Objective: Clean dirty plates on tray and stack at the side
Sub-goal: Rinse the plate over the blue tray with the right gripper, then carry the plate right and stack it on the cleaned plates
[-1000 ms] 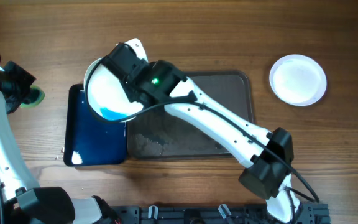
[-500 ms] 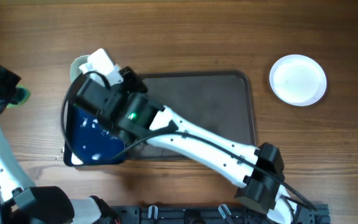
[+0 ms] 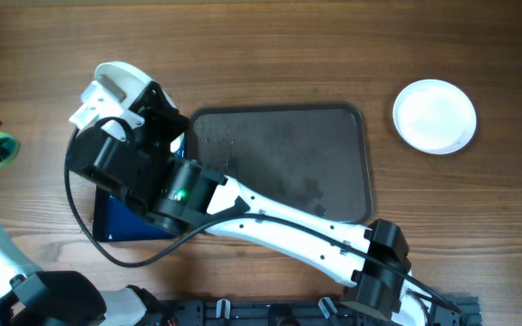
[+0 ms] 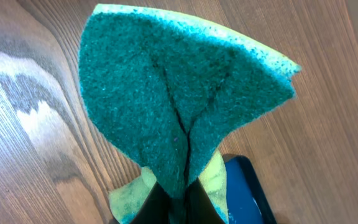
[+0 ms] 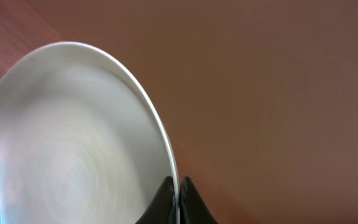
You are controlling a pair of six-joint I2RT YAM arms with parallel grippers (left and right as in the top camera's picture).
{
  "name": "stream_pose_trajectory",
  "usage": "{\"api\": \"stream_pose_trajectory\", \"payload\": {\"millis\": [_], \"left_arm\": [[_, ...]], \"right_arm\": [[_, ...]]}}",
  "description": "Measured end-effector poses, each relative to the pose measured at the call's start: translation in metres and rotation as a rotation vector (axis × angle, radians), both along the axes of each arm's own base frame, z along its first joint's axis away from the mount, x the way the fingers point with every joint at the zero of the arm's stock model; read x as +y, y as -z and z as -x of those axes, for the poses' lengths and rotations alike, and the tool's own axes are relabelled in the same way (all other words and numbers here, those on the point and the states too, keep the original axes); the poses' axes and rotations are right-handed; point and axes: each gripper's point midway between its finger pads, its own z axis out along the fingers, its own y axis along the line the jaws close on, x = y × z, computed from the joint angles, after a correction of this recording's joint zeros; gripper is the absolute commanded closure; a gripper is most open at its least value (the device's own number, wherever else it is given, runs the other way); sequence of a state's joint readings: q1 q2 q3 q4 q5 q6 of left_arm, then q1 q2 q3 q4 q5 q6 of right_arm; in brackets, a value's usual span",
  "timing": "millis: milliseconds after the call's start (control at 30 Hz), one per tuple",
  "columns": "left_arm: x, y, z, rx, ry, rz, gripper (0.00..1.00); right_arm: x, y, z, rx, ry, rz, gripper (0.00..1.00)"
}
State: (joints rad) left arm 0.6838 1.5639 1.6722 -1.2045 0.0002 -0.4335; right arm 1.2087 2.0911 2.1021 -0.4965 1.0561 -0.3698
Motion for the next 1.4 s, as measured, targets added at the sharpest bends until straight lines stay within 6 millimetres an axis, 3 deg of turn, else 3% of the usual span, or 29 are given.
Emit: {"api": "stream_pose_trajectory", "payload": {"millis": [167, 433, 1033, 1100, 1233, 1300, 1400], "left_arm": [[0.000, 0.000, 0.000, -0.009, -0.002, 0.011, 0.96], [-0.001, 0.000, 0.000, -0.011, -0.010, 0.020, 0.96], [-0.002, 0.001, 0.001, -0.009, -0.010, 0.022, 0.96], [-0.002, 0.001, 0.001, -0.008, -0.011, 0.023, 0.96], [-0.005, 0.003, 0.003, 0.002, -0.009, 0.035, 0.96], [-0.006, 0.003, 0.003, 0.002, -0.008, 0.040, 0.96], [-0.008, 0.003, 0.002, 0.003, -0.002, 0.042, 0.96]], "right_arm": [[0.012, -0.016, 0.008, -0.067, -0.056, 0.125, 0.95], [0.016, -0.017, 0.014, -0.093, -0.101, 0.292, 0.95], [0.015, -0.021, 0.013, -0.105, -0.086, 0.280, 0.95], [0.010, -0.015, 0.014, -0.077, -0.056, 0.218, 0.95], [-0.001, 0.016, 0.019, 0.044, -0.025, 0.108, 0.95], [-0.006, 0.053, 0.024, 0.234, -0.020, -0.045, 0.95], [-0.010, 0.091, 0.024, 0.482, 0.015, -0.244, 0.96]]}}
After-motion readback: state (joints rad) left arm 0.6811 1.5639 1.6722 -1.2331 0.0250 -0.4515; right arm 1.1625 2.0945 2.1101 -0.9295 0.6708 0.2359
